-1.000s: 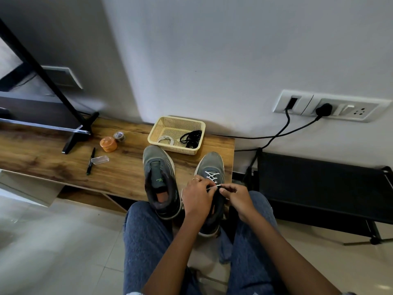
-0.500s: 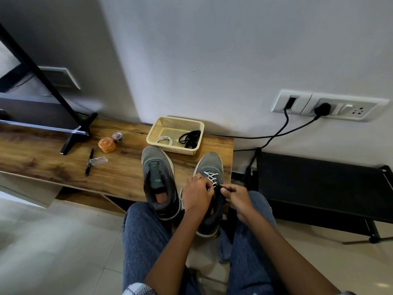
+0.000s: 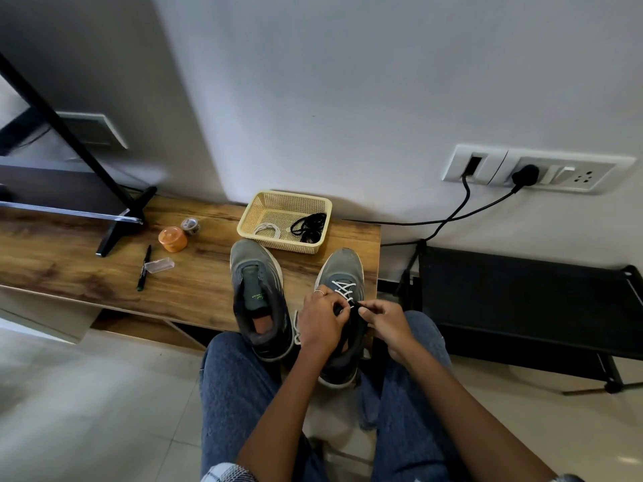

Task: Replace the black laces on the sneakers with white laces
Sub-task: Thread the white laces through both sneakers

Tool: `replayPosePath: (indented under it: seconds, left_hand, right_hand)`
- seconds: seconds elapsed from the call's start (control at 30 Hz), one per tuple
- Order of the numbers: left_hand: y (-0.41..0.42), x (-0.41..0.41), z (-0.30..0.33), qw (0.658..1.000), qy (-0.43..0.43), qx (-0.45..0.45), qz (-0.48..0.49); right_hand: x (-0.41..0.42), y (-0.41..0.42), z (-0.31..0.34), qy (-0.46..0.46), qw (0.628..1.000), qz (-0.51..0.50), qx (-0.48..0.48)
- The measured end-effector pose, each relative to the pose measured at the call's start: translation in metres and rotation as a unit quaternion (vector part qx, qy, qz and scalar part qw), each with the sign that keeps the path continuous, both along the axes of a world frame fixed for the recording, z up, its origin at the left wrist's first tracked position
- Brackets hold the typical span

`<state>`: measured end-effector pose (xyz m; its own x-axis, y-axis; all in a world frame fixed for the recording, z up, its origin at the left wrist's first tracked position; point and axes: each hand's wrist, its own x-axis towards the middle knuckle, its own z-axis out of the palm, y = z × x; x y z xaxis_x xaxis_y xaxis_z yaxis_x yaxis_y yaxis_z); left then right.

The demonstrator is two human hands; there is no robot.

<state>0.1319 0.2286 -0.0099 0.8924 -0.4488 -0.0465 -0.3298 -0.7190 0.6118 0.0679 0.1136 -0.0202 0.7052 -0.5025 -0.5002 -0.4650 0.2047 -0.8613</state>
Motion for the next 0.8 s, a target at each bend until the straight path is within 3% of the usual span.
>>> replayPosePath:
  seconds: [0.3, 0.47, 0.63, 0.8]
  left_hand:
    - [-0.004, -0.006, -0.007, 0.999, -0.033, 0.010, 0.010]
    - [-0.004, -0.007, -0.014, 0.999, -0.002, -0.037, 0.030]
    - [-0.005, -0.010, -0.015, 0.996, 0.014, -0.042, 0.071]
    - [-0.008, -0.008, -0.015, 0.998, 0.016, -0.020, 0.064]
  right_hand:
    - [0.000, 0.002, 0.005, -0.011, 0.998, 0.028, -0.060]
    - [-0.002, 0.001, 0.006, -0.017, 0.998, 0.032, -0.049]
    - [-0.002, 0.003, 0.010, -0.018, 0.993, 0.055, -0.099]
    - [-0.001, 0.001, 0.012, -0.010, 0.999, 0.025, -0.036]
